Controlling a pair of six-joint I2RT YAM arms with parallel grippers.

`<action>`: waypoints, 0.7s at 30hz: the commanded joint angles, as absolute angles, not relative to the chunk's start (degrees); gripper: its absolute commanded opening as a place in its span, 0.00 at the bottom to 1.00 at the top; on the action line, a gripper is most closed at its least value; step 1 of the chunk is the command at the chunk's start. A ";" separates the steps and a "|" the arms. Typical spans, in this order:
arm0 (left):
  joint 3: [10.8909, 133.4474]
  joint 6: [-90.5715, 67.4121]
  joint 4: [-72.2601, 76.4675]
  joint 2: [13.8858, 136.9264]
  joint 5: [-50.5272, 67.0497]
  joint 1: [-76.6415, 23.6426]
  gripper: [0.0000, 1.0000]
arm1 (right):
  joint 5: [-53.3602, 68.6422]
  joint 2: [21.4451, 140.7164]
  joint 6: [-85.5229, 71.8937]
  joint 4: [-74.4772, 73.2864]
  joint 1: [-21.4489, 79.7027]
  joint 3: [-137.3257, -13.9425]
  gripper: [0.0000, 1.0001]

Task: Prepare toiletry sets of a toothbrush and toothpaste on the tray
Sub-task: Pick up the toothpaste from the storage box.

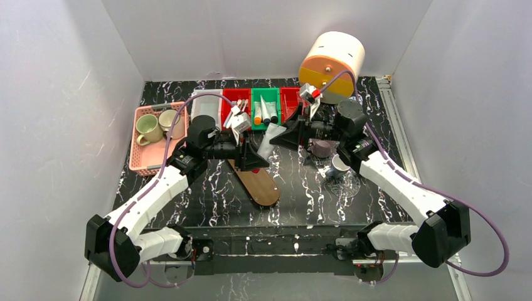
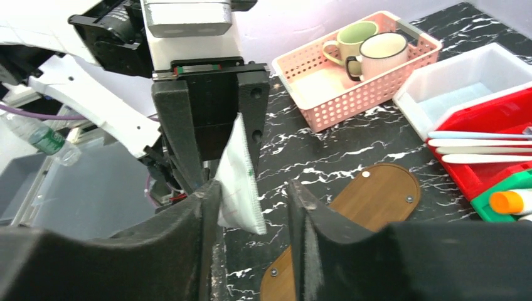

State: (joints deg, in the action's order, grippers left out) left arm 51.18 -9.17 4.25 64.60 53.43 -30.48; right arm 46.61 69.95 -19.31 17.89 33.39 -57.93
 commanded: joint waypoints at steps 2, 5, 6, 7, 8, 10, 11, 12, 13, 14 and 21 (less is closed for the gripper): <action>52.37 -8.68 6.08 62.57 57.79 -30.41 0.16 | 50.15 70.61 -21.87 23.32 33.12 -61.17 0.40; 51.90 -8.50 6.09 62.38 57.92 -30.41 0.16 | 50.36 70.59 -22.04 23.47 33.03 -61.26 0.23; 51.71 -8.07 5.69 62.32 57.67 -30.41 0.16 | 50.55 70.51 -22.03 23.35 33.01 -61.34 0.17; 51.62 -7.62 5.18 62.12 56.93 -30.41 0.16 | 50.70 70.37 -22.01 23.25 32.97 -61.39 0.11; 51.56 -7.08 4.48 61.99 56.39 -30.41 0.17 | 50.74 70.20 -21.75 22.93 33.03 -61.35 0.06; 52.14 -4.70 1.42 61.80 54.57 -30.41 0.21 | 50.35 69.67 -20.78 21.66 32.96 -61.68 0.01; 52.53 -3.50 -0.31 61.72 53.44 -30.41 0.23 | 50.16 69.43 -20.18 20.91 33.01 -61.81 0.01; 52.86 -2.34 -2.28 61.58 52.26 -30.41 0.26 | 50.00 69.14 -19.61 19.82 33.01 -61.92 0.01; 53.12 -1.35 -3.65 61.41 50.82 -30.41 0.31 | 49.66 68.83 -18.74 18.98 32.99 -62.10 0.01; 53.23 -0.53 -4.70 61.09 49.36 -30.41 0.39 | 49.20 68.43 -18.06 18.19 33.01 -62.25 0.01; 51.51 3.24 -7.94 56.35 30.59 -30.32 0.69 | 37.63 65.25 -10.52 7.02 32.71 -64.33 0.01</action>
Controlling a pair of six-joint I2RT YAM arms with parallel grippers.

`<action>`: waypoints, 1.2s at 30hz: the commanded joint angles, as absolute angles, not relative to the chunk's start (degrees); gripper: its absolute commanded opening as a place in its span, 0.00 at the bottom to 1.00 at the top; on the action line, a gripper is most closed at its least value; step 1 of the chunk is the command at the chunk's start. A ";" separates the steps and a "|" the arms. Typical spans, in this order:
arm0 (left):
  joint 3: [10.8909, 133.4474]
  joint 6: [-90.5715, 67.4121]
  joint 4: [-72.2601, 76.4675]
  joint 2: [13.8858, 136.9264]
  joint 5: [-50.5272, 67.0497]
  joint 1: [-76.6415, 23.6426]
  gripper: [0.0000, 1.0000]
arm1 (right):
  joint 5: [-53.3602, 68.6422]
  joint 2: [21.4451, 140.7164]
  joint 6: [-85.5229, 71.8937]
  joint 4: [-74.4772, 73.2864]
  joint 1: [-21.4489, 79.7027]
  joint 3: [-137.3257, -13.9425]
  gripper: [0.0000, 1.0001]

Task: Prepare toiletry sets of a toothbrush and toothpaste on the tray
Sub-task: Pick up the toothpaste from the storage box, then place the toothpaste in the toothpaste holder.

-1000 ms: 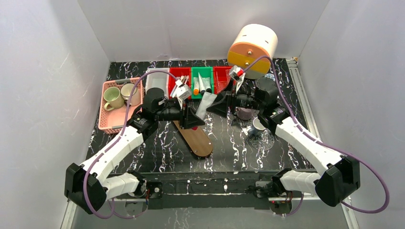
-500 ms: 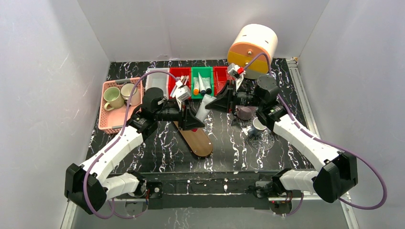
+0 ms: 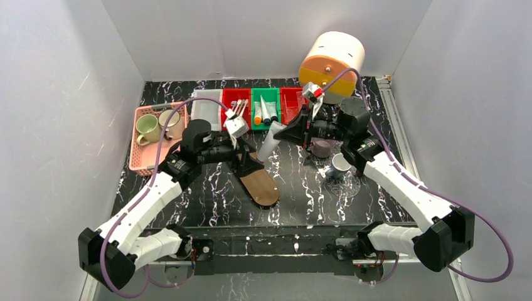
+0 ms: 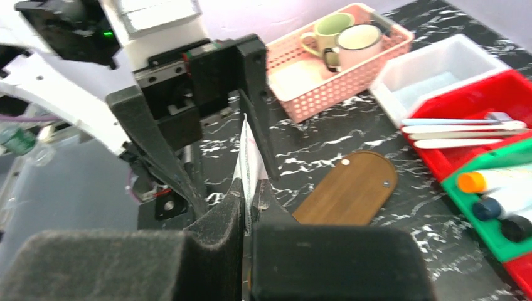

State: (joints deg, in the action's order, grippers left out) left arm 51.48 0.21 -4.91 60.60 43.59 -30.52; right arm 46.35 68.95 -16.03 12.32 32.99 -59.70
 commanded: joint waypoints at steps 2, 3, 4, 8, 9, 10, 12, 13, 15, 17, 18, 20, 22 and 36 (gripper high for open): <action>50.29 2.62 -6.98 54.34 23.86 -30.32 0.75 | 32.40 64.39 -8.35 3.62 32.73 -64.86 0.01; 49.30 2.05 -6.23 53.41 20.17 -30.32 0.77 | 29.41 63.78 -7.33 2.25 32.78 -65.02 0.01; 48.70 1.44 -5.49 52.46 16.57 -30.32 0.79 | 26.58 63.34 -6.41 0.96 32.77 -65.11 0.01; 47.32 -1.31 -4.65 49.58 0.55 -30.32 0.87 | 13.70 62.05 -3.82 -3.69 32.75 -65.17 0.01; 47.25 -2.13 -4.77 48.60 -3.25 -30.28 0.90 | 10.50 61.74 -3.49 -4.20 32.78 -65.07 0.01; 47.19 -2.78 -4.84 47.85 -6.81 -30.25 0.95 | 7.04 61.58 -3.17 -4.57 32.71 -64.79 0.01; 46.50 -3.72 -4.03 46.23 -12.99 -30.17 0.98 | 1.05 61.12 -2.41 -4.96 32.75 -64.14 0.01; 46.13 -3.82 -3.83 45.63 -14.86 -30.08 0.99 | -2.93 60.93 -2.00 -4.97 32.72 -63.77 0.01; 45.64 -4.11 -3.78 44.68 -18.14 -29.91 0.98 | -8.82 60.71 -1.38 -5.14 32.67 -62.99 0.01; 45.66 -4.46 -4.29 44.44 -21.10 -29.68 0.98 | -13.14 60.56 -0.81 -4.68 32.68 -62.14 0.01; 45.76 -4.79 -4.69 44.39 -22.75 -29.51 0.98 | -15.66 60.44 -0.53 -4.23 32.54 -61.55 0.01; 46.00 -5.49 -5.36 44.53 -25.47 -29.09 0.98 | -20.18 60.55 -0.19 -3.57 32.32 -60.69 0.01; 46.05 -6.31 -5.69 44.44 -27.57 -28.49 0.98 | -23.82 60.56 -0.11 -2.63 31.62 -59.70 0.01; 44.14 -9.66 -5.13 41.96 -34.66 -26.46 0.98 | -32.92 60.30 -6.06 6.23 20.91 -51.18 0.01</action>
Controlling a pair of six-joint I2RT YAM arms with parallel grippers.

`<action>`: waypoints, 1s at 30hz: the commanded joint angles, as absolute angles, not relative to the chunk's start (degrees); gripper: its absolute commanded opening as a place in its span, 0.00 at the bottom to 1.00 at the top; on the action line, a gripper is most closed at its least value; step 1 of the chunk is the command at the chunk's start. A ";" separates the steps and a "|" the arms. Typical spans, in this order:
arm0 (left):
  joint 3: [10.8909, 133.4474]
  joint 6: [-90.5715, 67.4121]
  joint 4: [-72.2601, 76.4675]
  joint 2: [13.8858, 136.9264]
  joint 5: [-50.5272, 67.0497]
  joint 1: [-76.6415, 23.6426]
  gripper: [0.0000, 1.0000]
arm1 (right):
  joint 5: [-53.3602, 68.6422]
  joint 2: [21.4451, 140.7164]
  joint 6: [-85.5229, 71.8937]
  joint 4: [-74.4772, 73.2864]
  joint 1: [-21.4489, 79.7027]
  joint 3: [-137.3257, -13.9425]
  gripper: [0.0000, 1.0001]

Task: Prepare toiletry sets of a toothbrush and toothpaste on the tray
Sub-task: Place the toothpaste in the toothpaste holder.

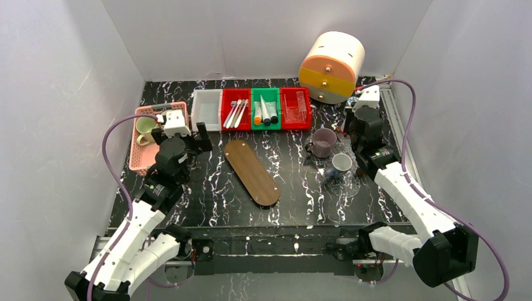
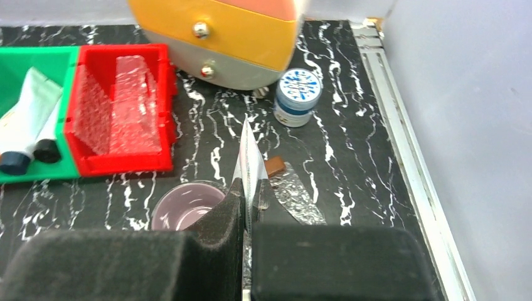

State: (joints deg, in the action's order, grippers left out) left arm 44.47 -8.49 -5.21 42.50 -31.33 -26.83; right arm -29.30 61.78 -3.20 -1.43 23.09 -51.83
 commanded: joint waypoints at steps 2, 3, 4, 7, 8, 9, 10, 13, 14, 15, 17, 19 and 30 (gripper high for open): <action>44.16 -9.75 -5.28 42.18 -34.95 -26.37 0.98 | -32.88 60.90 -7.26 6.50 19.32 -50.75 0.01; 44.13 -9.84 -5.20 42.19 -35.19 -26.37 0.98 | -32.39 61.20 -7.94 6.50 18.46 -50.60 0.01; 44.11 -9.84 -5.24 42.22 -35.42 -26.37 0.98 | -32.25 61.56 -8.58 6.44 17.69 -50.41 0.01; 44.12 -10.06 -5.36 42.28 -35.69 -26.29 0.98 | -33.12 62.22 -9.79 7.13 16.23 -49.27 0.01; 44.12 -10.02 -5.36 42.29 -35.62 -26.28 0.98 | -32.98 62.25 -9.91 7.85 15.82 -48.69 0.01; 44.06 -10.02 -5.30 42.28 -35.55 -26.28 0.98 | -32.79 62.16 -9.93 8.72 15.51 -48.09 0.01; 44.10 -10.06 -5.30 42.29 -35.46 -26.28 0.98 | -32.53 62.28 -9.99 9.45 15.07 -47.55 0.01; 44.03 -10.02 -5.29 42.32 -35.71 -26.28 0.98 | -31.26 63.13 -10.25 10.47 14.21 -46.96 0.01; 44.01 -10.06 -5.35 42.31 -35.95 -26.21 0.98 | -30.98 63.52 -10.44 10.68 13.89 -46.89 0.01; 44.01 -10.10 -5.36 42.28 -36.18 -26.19 0.98 | -30.90 63.91 -10.61 10.84 13.77 -46.66 0.01; 44.03 -10.18 -5.45 42.28 -36.91 -26.15 0.98 | -30.63 64.44 -10.99 11.37 13.47 -45.91 0.01; 43.91 -10.20 -5.45 42.34 -37.38 -26.10 0.98 | -30.05 64.58 -11.26 12.20 13.24 -44.98 0.01; 43.95 -10.28 -5.36 42.70 -36.71 -26.00 0.98 | -28.20 66.13 -10.07 16.96 13.07 -41.55 0.01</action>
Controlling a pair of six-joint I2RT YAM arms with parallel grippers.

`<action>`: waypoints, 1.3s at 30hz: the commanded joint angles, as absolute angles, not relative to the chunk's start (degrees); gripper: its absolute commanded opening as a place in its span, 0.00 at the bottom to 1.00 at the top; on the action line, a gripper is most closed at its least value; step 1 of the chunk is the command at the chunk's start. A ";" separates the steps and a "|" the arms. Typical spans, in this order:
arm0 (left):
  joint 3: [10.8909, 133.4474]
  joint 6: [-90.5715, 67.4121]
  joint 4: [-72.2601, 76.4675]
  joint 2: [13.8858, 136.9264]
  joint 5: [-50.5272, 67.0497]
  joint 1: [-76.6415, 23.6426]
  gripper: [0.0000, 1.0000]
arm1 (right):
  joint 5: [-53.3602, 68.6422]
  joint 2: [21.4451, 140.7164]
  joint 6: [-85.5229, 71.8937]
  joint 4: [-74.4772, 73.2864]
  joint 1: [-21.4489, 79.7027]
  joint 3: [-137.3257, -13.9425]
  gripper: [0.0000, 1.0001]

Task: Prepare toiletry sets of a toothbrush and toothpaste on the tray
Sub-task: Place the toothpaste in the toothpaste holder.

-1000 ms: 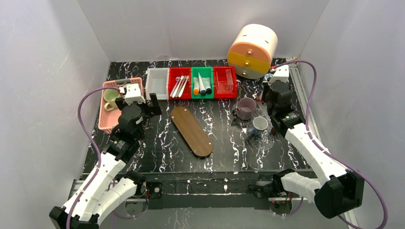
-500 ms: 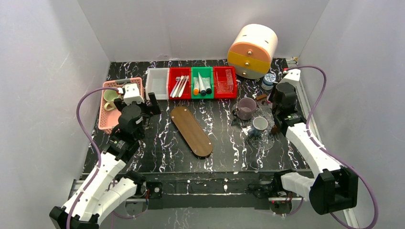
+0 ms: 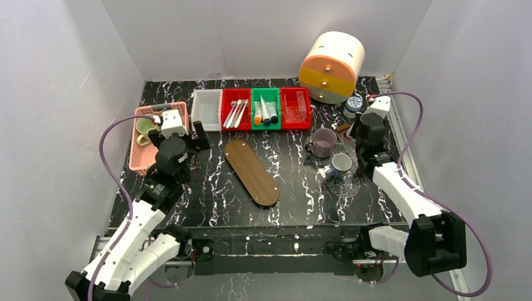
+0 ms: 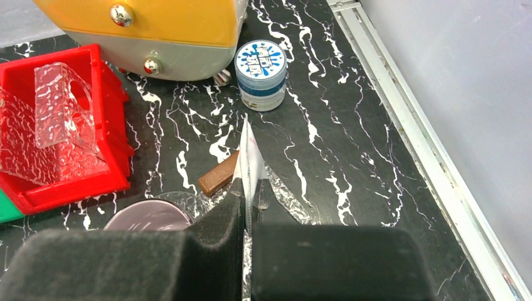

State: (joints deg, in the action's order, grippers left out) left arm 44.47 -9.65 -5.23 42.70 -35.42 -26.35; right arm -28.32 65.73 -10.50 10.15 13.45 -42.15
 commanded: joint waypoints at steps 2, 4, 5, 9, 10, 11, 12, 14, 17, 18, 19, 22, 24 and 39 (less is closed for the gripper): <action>43.95 -10.28 -5.36 42.93 -36.48 -25.93 0.98 | -28.27 66.82 -9.85 17.38 13.08 -41.40 0.01; 43.95 -10.33 -5.36 43.02 -36.38 -25.93 0.98 | -28.15 67.35 -9.56 17.93 13.09 -41.25 0.01; 43.89 -10.37 -5.32 42.98 -36.32 -25.93 0.98 | -28.07 67.55 -9.38 18.19 13.07 -41.18 0.01; 43.80 -10.38 -5.19 43.32 -35.96 -25.93 0.98 | -28.23 68.08 -8.53 18.85 13.11 -41.05 0.01; 43.84 -10.37 -5.19 43.33 -35.91 -25.93 0.98 | -28.23 68.23 -8.24 18.92 13.10 -40.97 0.01; 43.81 -10.37 -5.12 43.48 -35.84 -25.93 0.98 | -28.24 68.36 -8.04 19.09 13.10 -40.84 0.01; 43.85 -10.37 -5.10 43.57 -35.81 -25.88 0.98 | -28.17 68.56 -7.92 19.38 13.08 -40.67 0.01; 43.79 -10.37 -5.09 43.68 -35.70 -25.85 0.98 | -27.75 68.75 -7.61 20.27 13.10 -40.04 0.01; 43.86 -10.29 -5.13 43.76 -35.63 -25.84 0.98 | -27.51 69.76 -7.09 21.34 13.10 -39.42 0.01; 43.86 -10.28 -5.18 43.70 -35.62 -25.84 0.98 | -27.43 70.08 -7.04 21.60 13.12 -39.26 0.01; 43.86 -10.28 -5.16 43.76 -35.68 -25.84 0.98 | -27.37 70.35 -6.97 21.86 13.04 -39.10 0.01; 43.81 -10.28 -5.10 43.83 -35.49 -25.84 0.98 | -27.04 71.26 -6.68 22.89 13.09 -38.62 0.01; 43.78 -10.31 -5.10 43.89 -35.49 -25.84 0.98 | -26.71 71.72 -6.53 23.72 13.09 -38.23 0.01; 43.77 -10.28 -5.01 43.91 -35.45 -25.75 0.98 | -23.74 74.29 -5.04 32.59 13.10 -33.07 0.07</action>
